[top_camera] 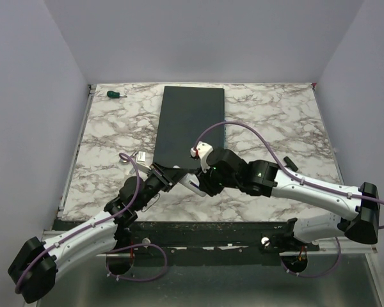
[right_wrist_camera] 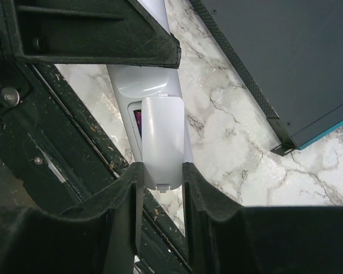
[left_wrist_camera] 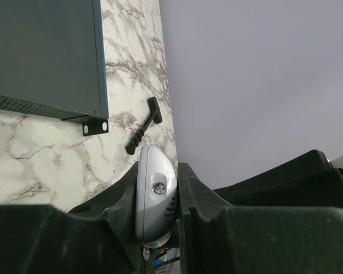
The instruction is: Load the batteries into the remote control
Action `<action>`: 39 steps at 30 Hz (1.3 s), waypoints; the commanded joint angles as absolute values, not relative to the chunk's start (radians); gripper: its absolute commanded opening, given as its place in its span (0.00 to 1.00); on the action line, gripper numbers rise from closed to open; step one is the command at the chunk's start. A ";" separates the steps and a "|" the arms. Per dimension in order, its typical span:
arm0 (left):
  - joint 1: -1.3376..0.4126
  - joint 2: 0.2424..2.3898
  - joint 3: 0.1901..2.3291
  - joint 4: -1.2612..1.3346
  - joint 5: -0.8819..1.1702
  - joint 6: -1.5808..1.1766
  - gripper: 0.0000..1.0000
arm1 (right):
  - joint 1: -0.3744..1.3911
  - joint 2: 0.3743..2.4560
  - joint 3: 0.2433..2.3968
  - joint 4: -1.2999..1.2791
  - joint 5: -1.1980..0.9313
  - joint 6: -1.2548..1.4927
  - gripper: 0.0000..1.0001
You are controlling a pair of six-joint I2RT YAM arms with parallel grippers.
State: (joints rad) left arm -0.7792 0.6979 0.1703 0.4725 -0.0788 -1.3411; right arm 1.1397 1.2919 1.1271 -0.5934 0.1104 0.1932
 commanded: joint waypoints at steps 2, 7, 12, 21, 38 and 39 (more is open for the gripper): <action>-0.778 0.674 0.189 0.480 -0.101 -1.362 0.00 | 1.153 1.308 1.158 -0.597 0.134 0.177 0.01; -0.779 0.669 0.183 0.479 -0.106 -1.365 0.00 | 1.159 1.311 1.161 -0.601 0.121 0.172 0.01; -0.779 0.666 0.184 0.473 -0.107 -1.366 0.00 | 1.167 1.311 1.163 -0.604 0.107 0.166 0.01; -0.779 0.668 0.186 0.462 -0.109 -1.372 0.00 | 1.181 1.333 1.177 -0.627 0.106 0.154 0.01; -0.779 0.643 0.187 0.437 -0.118 -1.371 0.00 | 1.195 1.336 1.175 -0.656 0.161 0.152 0.01; -0.779 0.642 0.187 0.438 -0.117 -1.371 0.00 | 1.196 1.335 1.175 -0.655 0.166 0.151 0.01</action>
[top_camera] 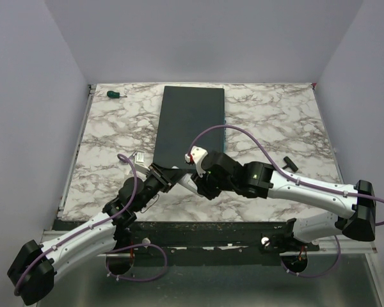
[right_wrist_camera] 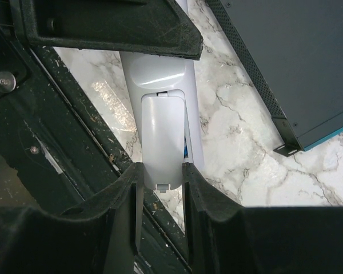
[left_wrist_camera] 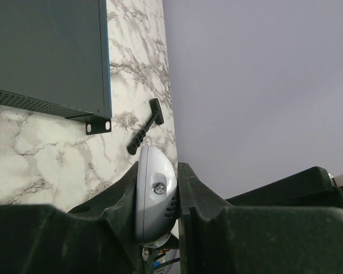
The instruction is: Load the batteries into the remote control
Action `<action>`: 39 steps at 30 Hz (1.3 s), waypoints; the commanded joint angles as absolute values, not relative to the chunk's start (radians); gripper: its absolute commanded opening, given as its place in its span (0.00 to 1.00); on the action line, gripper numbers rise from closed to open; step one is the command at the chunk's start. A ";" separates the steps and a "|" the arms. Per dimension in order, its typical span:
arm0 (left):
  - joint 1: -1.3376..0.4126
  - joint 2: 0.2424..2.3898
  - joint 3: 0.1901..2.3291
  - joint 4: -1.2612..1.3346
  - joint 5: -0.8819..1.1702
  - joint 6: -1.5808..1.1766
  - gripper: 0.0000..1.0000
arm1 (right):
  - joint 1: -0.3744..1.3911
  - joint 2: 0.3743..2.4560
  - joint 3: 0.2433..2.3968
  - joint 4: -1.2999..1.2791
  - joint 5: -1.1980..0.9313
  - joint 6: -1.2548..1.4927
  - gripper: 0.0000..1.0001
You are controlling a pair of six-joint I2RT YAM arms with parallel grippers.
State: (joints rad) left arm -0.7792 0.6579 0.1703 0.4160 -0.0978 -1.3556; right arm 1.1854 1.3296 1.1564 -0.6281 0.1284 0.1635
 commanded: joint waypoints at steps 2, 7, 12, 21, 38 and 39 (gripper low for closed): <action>-0.779 0.641 0.187 0.439 -0.116 -1.369 0.00 | 1.195 1.335 1.175 -0.654 0.177 0.150 0.01; -0.779 0.640 0.182 0.442 -0.114 -1.370 0.00 | 1.196 1.337 1.181 -0.642 0.190 0.143 0.01; -0.779 0.634 0.181 0.442 -0.113 -1.370 0.00 | 1.196 1.357 1.192 -0.631 0.177 0.133 0.01; -0.779 0.633 0.175 0.448 -0.107 -1.369 0.00 | 1.195 1.360 1.195 -0.587 0.182 0.116 0.01; -0.779 0.635 0.164 0.474 -0.091 -1.376 0.00 | 1.195 1.362 1.180 -0.541 0.165 0.083 0.22; -0.779 0.633 0.164 0.474 -0.092 -1.377 0.00 | 1.195 1.362 1.178 -0.540 0.167 0.081 0.24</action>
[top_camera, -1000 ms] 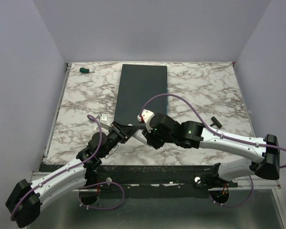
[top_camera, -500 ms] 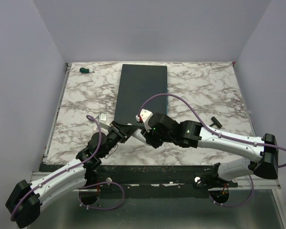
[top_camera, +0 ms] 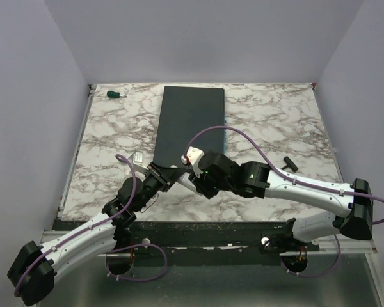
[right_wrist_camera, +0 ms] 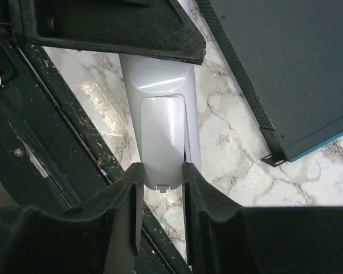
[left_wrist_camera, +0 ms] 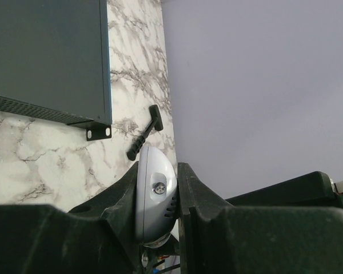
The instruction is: Load the batteries into the remote control
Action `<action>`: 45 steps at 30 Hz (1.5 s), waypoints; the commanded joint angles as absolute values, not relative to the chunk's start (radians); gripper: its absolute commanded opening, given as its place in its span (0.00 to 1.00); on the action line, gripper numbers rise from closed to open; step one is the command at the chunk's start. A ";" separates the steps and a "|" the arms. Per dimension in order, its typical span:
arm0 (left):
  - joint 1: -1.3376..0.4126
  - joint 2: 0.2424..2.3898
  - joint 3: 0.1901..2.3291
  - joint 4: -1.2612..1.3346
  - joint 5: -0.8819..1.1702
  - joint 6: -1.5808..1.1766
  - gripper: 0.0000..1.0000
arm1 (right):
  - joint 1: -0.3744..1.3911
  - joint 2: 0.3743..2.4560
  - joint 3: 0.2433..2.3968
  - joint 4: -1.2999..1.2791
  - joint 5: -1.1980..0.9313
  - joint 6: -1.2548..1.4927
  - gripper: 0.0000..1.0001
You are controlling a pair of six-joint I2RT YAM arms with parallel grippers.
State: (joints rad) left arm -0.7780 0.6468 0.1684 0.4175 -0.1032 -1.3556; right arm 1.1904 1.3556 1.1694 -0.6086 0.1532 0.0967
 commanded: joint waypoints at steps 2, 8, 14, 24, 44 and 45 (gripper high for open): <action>-0.779 0.635 0.163 0.475 -0.092 -1.378 0.00 | 1.195 1.364 1.178 -0.539 0.168 0.079 0.27; -0.779 0.635 0.163 0.479 -0.092 -1.382 0.00 | 1.195 1.367 1.169 -0.537 0.173 0.071 0.36; -0.779 0.638 0.166 0.483 -0.089 -1.384 0.00 | 1.195 1.367 1.163 -0.537 0.187 0.064 0.43; -0.779 0.641 0.170 0.483 -0.089 -1.385 0.00 | 1.195 1.373 1.160 -0.535 0.189 0.055 0.49; -0.779 0.627 0.156 0.484 -0.092 -1.390 0.00 | 1.195 1.228 1.101 -0.372 0.284 0.258 0.64; -0.779 0.623 0.155 0.483 -0.093 -1.391 0.00 | 1.196 1.197 1.068 -0.335 0.299 0.288 0.64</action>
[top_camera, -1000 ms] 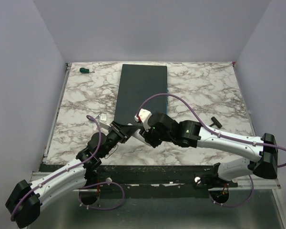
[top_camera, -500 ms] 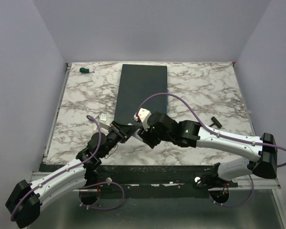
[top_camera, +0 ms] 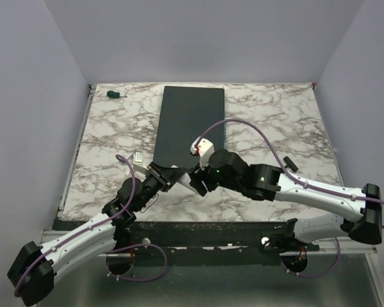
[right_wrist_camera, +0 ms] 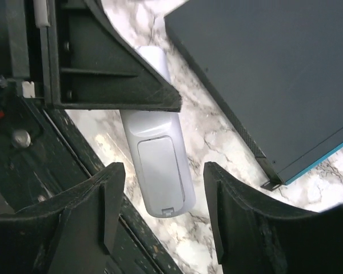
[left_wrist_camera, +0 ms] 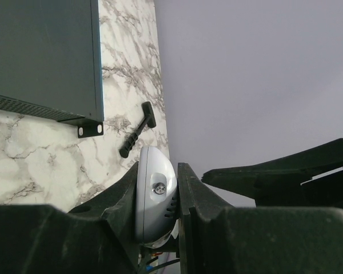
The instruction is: Load the batteries into the remote control
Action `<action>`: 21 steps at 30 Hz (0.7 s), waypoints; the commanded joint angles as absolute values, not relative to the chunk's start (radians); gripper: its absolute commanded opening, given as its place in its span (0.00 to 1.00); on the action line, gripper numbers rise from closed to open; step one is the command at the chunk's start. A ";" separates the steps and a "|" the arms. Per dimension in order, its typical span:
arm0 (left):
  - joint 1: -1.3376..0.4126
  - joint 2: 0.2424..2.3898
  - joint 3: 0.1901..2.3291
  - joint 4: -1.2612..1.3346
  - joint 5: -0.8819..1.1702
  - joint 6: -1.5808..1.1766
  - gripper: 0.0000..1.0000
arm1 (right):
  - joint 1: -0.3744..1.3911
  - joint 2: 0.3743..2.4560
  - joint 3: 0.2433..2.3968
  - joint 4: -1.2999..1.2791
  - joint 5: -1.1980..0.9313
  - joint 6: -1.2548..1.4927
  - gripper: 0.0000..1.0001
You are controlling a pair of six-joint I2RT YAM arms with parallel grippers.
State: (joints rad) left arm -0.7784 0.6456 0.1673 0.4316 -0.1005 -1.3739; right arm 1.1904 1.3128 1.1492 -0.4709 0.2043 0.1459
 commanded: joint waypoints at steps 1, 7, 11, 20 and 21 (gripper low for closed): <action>-0.778 0.620 0.153 0.483 -0.094 -1.393 0.00 | 1.196 1.157 1.029 -0.302 0.319 0.338 0.64; -0.776 0.598 0.153 0.479 -0.089 -1.400 0.00 | 1.195 0.936 0.817 -0.248 0.471 0.726 0.72; -0.776 0.590 0.159 0.480 -0.083 -1.408 0.00 | 1.196 0.765 0.641 -0.175 0.453 0.939 0.73; -0.776 0.571 0.169 0.476 -0.076 -1.414 0.00 | 1.195 0.544 0.372 0.051 0.418 1.076 0.77; -0.776 0.571 0.169 0.473 -0.077 -1.415 0.00 | 1.195 0.540 0.368 0.054 0.419 1.076 0.78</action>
State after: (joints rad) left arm -0.7784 0.5915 0.1562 0.4316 -0.0933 -1.3941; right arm 1.1904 0.5762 0.3897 -0.0605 0.4026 0.9981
